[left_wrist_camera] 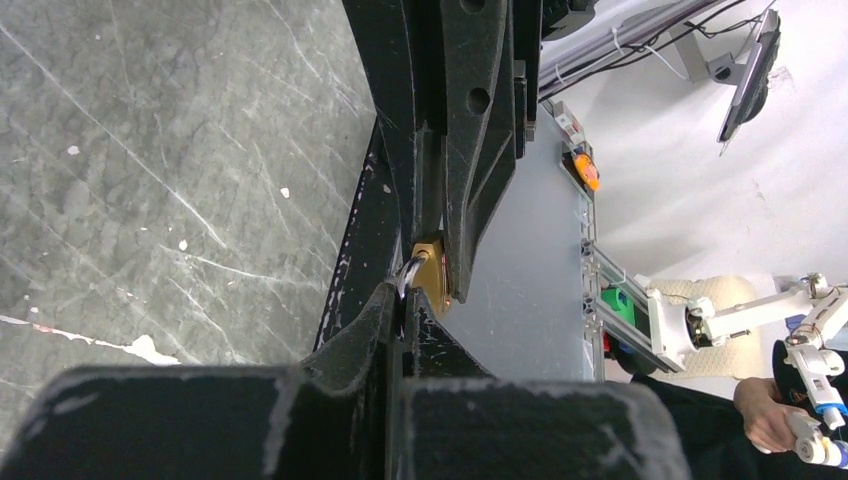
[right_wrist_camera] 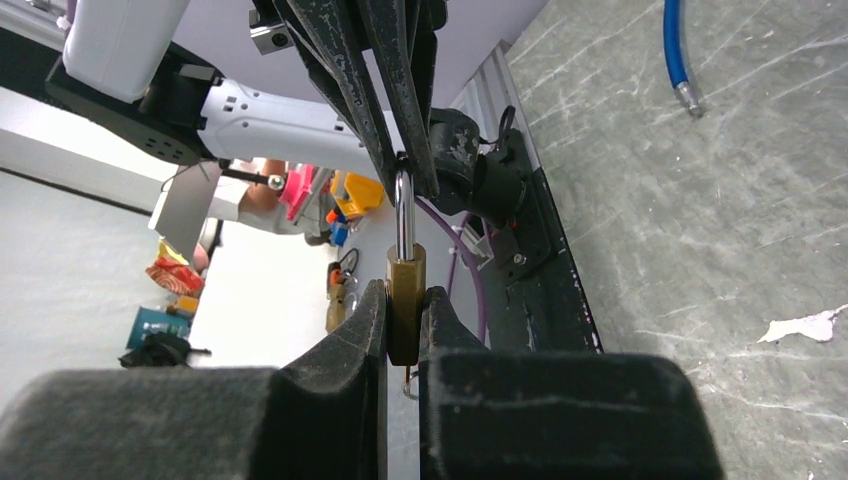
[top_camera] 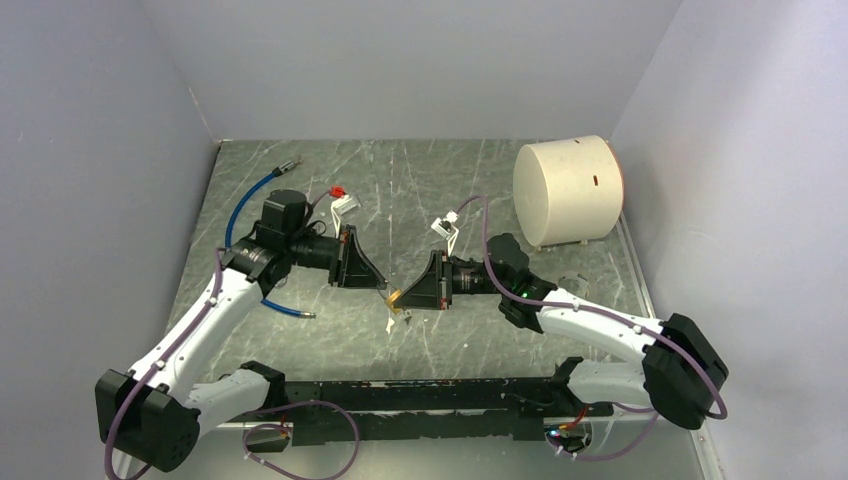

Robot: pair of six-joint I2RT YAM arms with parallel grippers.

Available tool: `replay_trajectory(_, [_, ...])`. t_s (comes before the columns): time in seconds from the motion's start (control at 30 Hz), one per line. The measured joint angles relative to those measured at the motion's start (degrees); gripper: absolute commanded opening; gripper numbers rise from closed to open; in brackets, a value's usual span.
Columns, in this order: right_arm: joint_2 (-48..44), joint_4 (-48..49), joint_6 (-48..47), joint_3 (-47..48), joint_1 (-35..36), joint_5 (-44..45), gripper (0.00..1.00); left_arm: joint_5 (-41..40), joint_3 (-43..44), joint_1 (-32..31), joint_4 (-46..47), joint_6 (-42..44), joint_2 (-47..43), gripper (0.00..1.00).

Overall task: Lock with the key
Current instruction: Lock the lock.

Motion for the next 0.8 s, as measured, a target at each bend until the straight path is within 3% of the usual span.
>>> replay_trajectory(0.8, [4.3,1.1,6.4,-1.8,-1.4,2.4,0.00,-8.2,-9.4,-0.3,12.2,-8.0,-1.9,0.02])
